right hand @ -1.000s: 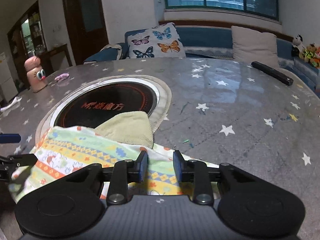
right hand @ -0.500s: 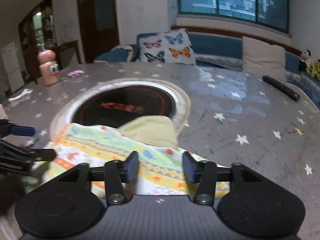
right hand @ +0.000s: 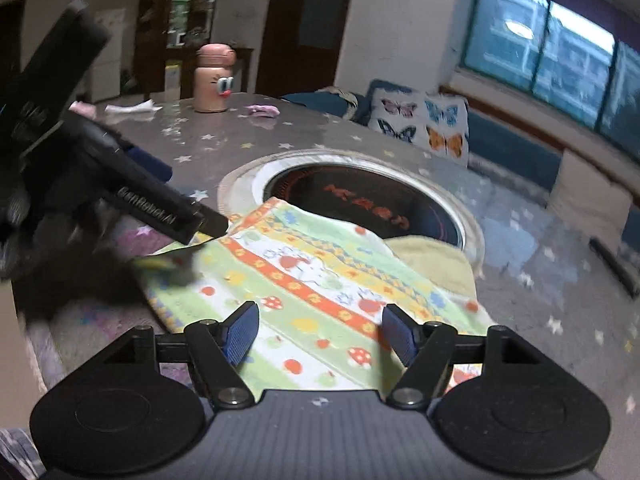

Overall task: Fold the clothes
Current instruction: 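Push the folded shirt edge with the right gripper toward the left gripper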

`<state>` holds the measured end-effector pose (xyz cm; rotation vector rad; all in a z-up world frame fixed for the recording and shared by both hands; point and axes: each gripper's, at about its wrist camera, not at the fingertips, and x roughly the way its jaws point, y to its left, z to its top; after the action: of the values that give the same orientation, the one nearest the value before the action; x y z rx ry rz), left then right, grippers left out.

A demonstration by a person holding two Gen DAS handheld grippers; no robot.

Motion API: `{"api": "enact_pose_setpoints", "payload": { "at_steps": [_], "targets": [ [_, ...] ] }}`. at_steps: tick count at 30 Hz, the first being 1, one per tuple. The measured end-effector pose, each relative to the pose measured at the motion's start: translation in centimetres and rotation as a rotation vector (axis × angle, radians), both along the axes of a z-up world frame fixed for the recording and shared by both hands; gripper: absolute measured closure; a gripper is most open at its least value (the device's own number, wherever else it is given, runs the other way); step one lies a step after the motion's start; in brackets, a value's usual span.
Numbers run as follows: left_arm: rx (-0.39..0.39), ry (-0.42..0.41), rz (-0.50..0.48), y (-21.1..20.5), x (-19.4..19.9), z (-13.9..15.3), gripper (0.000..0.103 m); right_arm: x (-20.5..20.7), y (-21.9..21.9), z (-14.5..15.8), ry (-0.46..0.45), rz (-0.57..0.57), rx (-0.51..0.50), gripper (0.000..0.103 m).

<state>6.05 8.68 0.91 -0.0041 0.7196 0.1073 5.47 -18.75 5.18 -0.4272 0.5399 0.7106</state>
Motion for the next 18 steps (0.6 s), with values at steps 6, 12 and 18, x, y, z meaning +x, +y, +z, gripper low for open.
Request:
{"api": "enact_pose_setpoints", "payload": {
  "at_steps": [6, 12, 18],
  "targets": [
    [-0.032, -0.01, 0.036, 1.4, -0.4, 0.6, 0.008, -0.7, 2.0, 0.8, -0.017, 0.057, 0.013, 0.032],
    [-0.086, -0.022, 0.036, 2.2, -1.0, 1.2, 0.013, -1.3, 4.9, -0.2, -0.006, 0.128, -0.016, 0.033],
    [-0.171, -0.012, 0.005, 2.2, -1.3, 1.3, 0.021, -2.2, 5.8, 0.1, -0.029, 0.176, -0.034, 0.045]
  ]
}}
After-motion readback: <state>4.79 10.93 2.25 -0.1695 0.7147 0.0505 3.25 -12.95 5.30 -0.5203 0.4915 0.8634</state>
